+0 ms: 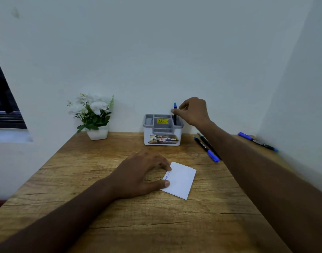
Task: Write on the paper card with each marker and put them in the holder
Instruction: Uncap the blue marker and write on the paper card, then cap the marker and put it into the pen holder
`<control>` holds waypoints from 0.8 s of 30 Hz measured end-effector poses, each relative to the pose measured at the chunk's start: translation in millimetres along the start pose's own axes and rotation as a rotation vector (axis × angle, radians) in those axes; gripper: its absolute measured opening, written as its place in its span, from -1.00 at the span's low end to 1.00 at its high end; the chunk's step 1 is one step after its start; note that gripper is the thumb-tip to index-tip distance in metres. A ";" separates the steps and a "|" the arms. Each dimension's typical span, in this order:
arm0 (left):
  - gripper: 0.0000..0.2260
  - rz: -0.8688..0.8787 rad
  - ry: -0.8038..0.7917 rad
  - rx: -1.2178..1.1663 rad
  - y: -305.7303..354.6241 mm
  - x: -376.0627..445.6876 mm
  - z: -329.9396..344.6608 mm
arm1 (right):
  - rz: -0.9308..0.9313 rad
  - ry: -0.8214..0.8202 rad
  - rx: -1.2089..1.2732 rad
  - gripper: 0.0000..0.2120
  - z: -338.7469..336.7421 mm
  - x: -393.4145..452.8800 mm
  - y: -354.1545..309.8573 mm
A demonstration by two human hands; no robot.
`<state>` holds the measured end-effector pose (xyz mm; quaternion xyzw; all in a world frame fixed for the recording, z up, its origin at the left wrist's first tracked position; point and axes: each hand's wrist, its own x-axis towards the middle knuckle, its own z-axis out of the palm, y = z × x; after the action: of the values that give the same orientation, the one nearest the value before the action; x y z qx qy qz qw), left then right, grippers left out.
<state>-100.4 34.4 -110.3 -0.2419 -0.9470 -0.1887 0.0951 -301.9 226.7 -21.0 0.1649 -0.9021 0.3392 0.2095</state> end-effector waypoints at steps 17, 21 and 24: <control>-0.58 0.139 0.054 -0.107 8.2 -0.2 1.0 | 0.001 -0.203 -0.548 -0.81 -57.3 -136.5 40.3; -0.50 0.139 0.047 -0.199 14.8 0.0 6.3 | 0.074 -0.315 -0.529 -0.73 -57.4 -145.7 35.0; -0.46 0.087 0.047 -0.249 17.2 0.1 4.8 | 0.106 -0.335 -0.480 -0.73 -60.1 -145.3 25.5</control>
<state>-92.5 50.4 -109.3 -0.2881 -0.9024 -0.3061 0.0947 -172.5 308.5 -65.1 0.1173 -0.9859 0.0947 0.0726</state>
